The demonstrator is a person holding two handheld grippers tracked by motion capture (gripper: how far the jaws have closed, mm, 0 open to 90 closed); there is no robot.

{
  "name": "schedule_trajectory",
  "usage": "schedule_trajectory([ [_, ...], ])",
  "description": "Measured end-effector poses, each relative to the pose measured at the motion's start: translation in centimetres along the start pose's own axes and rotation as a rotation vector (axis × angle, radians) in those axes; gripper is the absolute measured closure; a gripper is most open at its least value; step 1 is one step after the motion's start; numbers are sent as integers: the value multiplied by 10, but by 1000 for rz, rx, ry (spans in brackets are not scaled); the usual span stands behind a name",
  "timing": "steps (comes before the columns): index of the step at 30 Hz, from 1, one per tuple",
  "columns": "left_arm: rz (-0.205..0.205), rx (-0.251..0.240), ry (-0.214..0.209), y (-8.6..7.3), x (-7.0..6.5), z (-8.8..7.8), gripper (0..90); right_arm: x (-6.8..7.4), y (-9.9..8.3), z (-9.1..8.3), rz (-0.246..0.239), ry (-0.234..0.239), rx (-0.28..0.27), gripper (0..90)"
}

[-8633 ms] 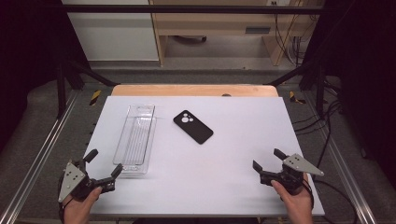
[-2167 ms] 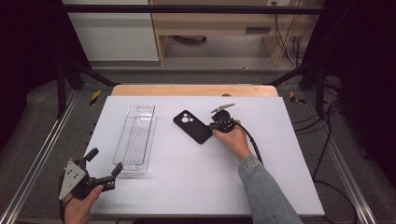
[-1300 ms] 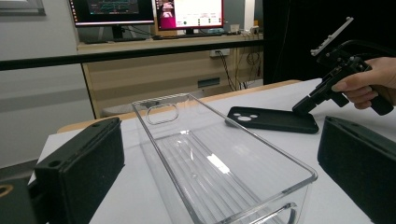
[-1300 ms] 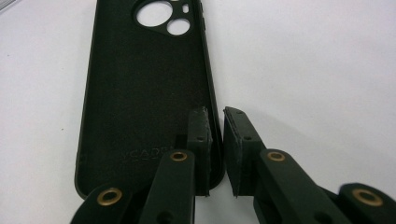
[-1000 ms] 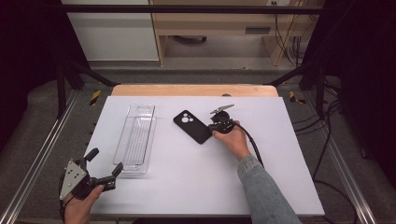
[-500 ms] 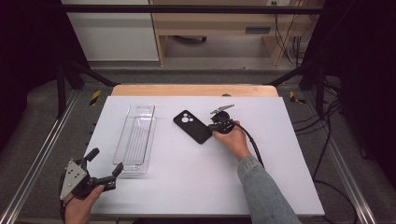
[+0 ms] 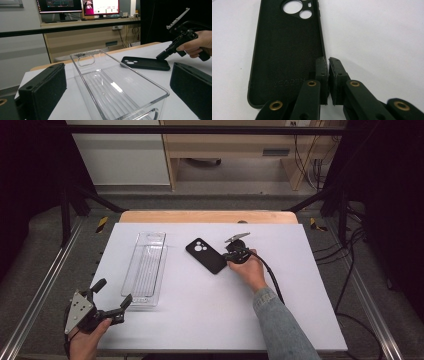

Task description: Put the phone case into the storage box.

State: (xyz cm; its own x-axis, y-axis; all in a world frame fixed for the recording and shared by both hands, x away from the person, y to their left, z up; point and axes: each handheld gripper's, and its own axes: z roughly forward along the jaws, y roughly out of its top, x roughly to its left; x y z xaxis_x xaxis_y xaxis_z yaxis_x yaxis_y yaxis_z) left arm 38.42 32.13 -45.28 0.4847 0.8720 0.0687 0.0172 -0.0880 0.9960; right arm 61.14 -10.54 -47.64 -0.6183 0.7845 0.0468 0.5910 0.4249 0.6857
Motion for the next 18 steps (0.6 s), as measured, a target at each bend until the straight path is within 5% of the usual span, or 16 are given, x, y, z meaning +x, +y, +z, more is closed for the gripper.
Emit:
schedule_trajectory([
  [12,0,1,2,0,1,0,3,8,2,-2,-63,-40,18,892],
  [18,0,1,4,0,1,-1,4,9,3,-12,-82,-50,-20,896],
])
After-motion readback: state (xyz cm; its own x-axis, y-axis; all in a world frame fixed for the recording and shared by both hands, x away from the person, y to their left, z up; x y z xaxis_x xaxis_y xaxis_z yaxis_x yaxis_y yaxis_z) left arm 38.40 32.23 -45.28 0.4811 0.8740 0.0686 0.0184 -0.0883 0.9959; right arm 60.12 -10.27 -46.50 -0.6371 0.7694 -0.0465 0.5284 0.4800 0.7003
